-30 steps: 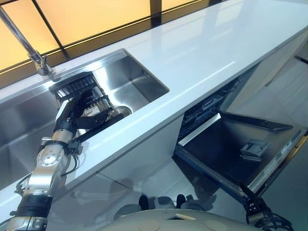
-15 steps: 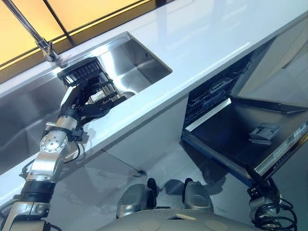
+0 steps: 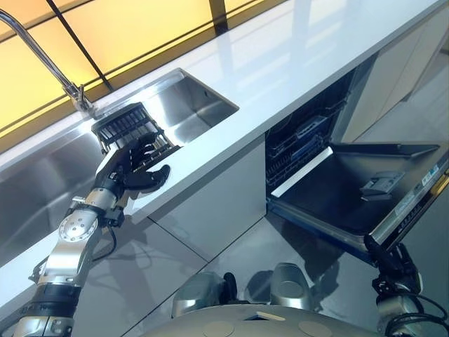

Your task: Pick up plates and place into dishwasher.

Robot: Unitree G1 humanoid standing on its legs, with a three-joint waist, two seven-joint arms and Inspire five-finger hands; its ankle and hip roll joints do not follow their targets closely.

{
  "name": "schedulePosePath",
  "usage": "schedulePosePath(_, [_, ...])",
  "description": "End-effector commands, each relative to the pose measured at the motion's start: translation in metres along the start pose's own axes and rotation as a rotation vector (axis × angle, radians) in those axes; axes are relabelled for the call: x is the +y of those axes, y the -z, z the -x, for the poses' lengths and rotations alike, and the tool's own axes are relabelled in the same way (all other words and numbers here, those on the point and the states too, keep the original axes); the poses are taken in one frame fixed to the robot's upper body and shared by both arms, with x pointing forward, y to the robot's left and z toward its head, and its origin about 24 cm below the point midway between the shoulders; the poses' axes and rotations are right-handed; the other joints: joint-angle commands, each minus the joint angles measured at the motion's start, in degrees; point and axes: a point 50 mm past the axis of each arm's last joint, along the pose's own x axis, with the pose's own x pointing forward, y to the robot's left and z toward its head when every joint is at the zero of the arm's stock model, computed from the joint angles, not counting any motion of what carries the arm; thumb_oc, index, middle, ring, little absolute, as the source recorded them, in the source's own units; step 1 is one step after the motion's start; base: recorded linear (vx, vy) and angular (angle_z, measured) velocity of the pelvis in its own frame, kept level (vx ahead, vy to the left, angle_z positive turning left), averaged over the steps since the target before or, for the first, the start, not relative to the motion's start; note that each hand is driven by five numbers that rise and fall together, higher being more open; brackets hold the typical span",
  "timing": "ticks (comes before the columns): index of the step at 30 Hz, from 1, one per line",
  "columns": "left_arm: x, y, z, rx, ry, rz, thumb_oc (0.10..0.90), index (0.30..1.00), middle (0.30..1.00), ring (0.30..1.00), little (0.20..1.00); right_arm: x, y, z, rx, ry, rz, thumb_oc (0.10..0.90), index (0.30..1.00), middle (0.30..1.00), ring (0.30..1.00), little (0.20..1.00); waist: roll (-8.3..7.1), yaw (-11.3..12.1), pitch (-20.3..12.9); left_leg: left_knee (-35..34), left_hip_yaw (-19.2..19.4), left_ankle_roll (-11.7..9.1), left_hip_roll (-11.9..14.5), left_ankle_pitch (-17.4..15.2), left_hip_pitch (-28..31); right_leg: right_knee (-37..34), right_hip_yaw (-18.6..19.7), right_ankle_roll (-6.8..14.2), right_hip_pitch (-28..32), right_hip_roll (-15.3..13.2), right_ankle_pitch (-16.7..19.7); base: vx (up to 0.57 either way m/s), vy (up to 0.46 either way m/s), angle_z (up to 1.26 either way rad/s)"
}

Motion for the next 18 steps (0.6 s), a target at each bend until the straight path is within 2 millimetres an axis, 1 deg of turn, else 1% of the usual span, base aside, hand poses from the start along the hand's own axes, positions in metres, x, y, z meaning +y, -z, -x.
schedulePosePath(1, [0.023,-0.031,0.011,-0.146,-0.037,-0.116,0.800,0.900,0.900,0.900,0.900,0.108,-0.071,0.001,-0.321,-0.607,0.117,0.800,0.900,0.900,0.900,0.900,-1.87,1.4,-8.8,11.9,-0.2,-0.2,0.7,-7.1,-5.2,0.4,0.0,2.2,2.2,-0.7,1.7,0.08,-0.047,-0.12])
schedulePosePath(2, [0.024,-0.029,0.013,-0.138,-0.033,-0.118,0.800,0.900,0.900,0.900,0.900,0.115,-0.071,0.004,-0.322,-0.648,0.126,0.800,0.900,0.900,0.900,0.900,-1.99,1.5,-9.0,11.8,-0.1,-0.2,0.7,-7.1,-4.9,0.3,0.1,2.4,2.4,-0.6,1.9,0.12,-0.052,-0.19])
schedulePosePath(3, [0.024,-0.026,0.015,-0.123,-0.029,-0.123,0.800,0.900,0.900,0.900,0.900,0.128,-0.070,0.009,-0.320,-0.709,0.143,0.800,0.900,0.900,0.900,0.900,-2.18,1.7,-9.6,11.2,0.2,-0.2,0.7,-7.0,-4.0,-0.4,0.3,2.8,3.0,-0.4,2.2,0.14,-0.039,-0.17])
schedulePosePath(5, [0.027,-0.019,0.020,-0.094,-0.025,-0.123,0.800,0.900,0.900,0.900,0.900,0.141,-0.068,0.017,-0.311,-0.793,0.171,0.800,0.900,0.900,0.900,0.900,-2.45,2.0,-10.7,10.0,0.4,-0.2,0.5,-6.8,-2.5,-1.8,0.5,3.3,4.3,-0.2,2.8,0.17,-0.018,-0.16])
schedulePosePath(8, [0.029,-0.010,0.027,-0.059,-0.025,-0.125,0.800,0.900,0.900,0.900,0.900,0.154,-0.066,0.028,-0.302,-0.887,0.213,0.800,0.900,0.900,0.900,0.900,-2.87,2.3,-12.1,8.2,0.5,-0.3,0.0,-6.4,-0.7,-3.9,0.7,3.8,5.8,0.0,3.4,0.13,0.008,-0.09])
schedulePosePath(9, [0.029,-0.010,0.027,-0.059,-0.025,-0.125,0.800,0.900,0.900,0.900,0.900,0.154,-0.066,0.028,-0.302,-0.887,0.214,0.800,0.900,0.900,0.900,0.900,-2.89,2.3,-12.1,8.2,0.5,-0.3,0.0,-6.3,-0.7,-4.0,0.7,3.8,5.9,0.0,3.5,0.17,0.009,-0.17])
schedulePosePath(11, [0.030,-0.003,0.033,-0.030,-0.019,-0.134,0.800,0.900,0.900,0.900,0.900,0.169,-0.066,0.041,-0.300,-0.975,0.237,0.800,0.900,0.900,0.900,0.900,-3.59,2.8,-13.5,6.4,0.3,-0.3,-0.5,-5.9,1.0,-6.5,0.5,4.3,7.6,0.1,4.2,0.18,0.017,-0.17])
schedulePosePath(13, [0.029,-0.002,0.034,-0.022,-0.015,-0.141,0.800,0.900,0.900,0.900,0.900,0.175,-0.068,0.045,-0.304,-1.001,0.238,0.800,0.900,0.900,0.900,0.900,-3.83,3.1,-13.9,5.9,0.2,-0.3,-0.6,-5.8,1.5,-7.1,0.2,4.4,8.1,-0.1,4.4,0.09,0.024,0.01])
schedulePosePath(14, [0.028,-0.001,0.034,-0.018,-0.012,-0.144,0.800,0.900,0.900,0.900,0.900,0.181,-0.071,0.049,-0.317,-1.020,0.226,0.800,0.900,0.900,0.900,0.900,-4.11,3.5,-14.2,5.5,0.0,-0.4,-0.8,-5.1,1.4,-7.7,0.0,4.3,8.1,-0.2,5.2,0.05,0.024,0.16])
schedulePosePath(17, [0.028,-0.002,0.032,-0.012,-0.006,-0.149,0.800,0.900,0.900,0.900,0.900,0.190,-0.077,0.055,-0.339,-1.052,0.186,0.800,0.900,0.900,0.900,0.900,-4.53,4.1,-14.3,6.0,-0.5,-0.4,-0.9,-5.2,1.3,-8.0,-0.5,4.2,8.4,-0.3,5.5,0.05,0.024,0.28])
schedulePosePath(18, [0.028,-0.001,0.032,-0.010,-0.005,-0.149,0.800,0.900,0.900,0.900,0.900,0.191,-0.078,0.056,-0.340,-1.054,0.182,0.800,0.900,0.900,0.900,0.900,-4.48,4.1,-14.2,6.3,-0.7,-0.4,-0.9,-5.9,1.5,-7.8,-0.6,4.2,8.7,-0.3,4.9,0.04,0.023,0.37])
